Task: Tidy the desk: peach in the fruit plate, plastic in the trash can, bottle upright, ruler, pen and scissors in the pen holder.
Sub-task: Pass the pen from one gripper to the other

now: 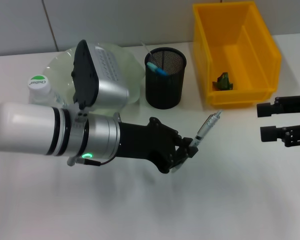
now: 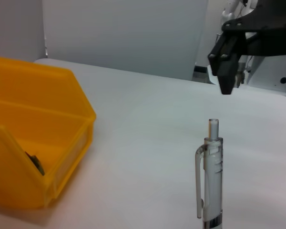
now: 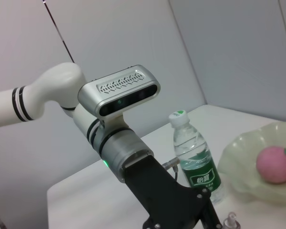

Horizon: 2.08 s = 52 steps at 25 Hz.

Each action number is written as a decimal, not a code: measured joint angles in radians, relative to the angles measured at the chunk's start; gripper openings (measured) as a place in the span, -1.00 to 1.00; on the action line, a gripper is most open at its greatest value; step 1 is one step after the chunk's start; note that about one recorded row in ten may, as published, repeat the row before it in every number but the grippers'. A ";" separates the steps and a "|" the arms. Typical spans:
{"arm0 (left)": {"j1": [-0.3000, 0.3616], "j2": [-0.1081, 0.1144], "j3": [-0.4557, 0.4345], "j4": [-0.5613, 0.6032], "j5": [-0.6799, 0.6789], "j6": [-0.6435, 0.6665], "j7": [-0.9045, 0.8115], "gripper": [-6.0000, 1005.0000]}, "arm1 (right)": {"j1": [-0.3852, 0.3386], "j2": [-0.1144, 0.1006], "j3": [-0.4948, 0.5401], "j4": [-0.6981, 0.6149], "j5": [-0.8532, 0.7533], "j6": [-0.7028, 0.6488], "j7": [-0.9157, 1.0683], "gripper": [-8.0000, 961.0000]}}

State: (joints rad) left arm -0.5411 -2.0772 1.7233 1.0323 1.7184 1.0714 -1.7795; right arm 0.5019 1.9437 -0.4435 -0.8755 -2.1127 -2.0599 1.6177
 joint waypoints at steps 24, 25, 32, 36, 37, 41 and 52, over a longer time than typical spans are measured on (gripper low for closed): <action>0.129 0.002 0.023 0.009 -0.310 -0.036 0.200 -0.61 | 0.024 0.045 -0.002 0.091 0.049 0.087 -0.138 0.51; 0.132 0.002 0.029 -0.006 -0.338 -0.035 0.222 -0.61 | 0.024 0.045 -0.002 0.108 0.058 0.095 -0.161 0.51; 0.136 0.001 0.101 -0.140 -0.574 -0.033 0.418 -0.60 | 0.034 0.050 -0.005 0.184 0.082 0.124 -0.258 0.50; 0.144 0.001 0.153 -0.174 -0.687 -0.031 0.531 -0.59 | 0.047 0.059 -0.007 0.205 0.085 0.128 -0.284 0.48; 0.145 0.001 0.161 -0.181 -0.706 -0.030 0.552 -0.59 | 0.050 0.062 -0.007 0.208 0.085 0.128 -0.289 0.48; 0.146 -0.001 0.184 -0.233 -0.796 -0.008 0.647 -0.59 | 0.056 0.068 -0.011 0.214 0.085 0.129 -0.298 0.48; 0.134 -0.001 0.219 -0.314 -0.889 0.033 0.753 -0.57 | 0.064 0.072 -0.013 0.227 0.086 0.122 -0.310 0.48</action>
State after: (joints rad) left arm -0.4072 -2.0786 1.9422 0.7180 0.8297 1.1047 -1.0270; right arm 0.5659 2.0160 -0.4564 -0.6484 -2.0263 -1.9377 1.3080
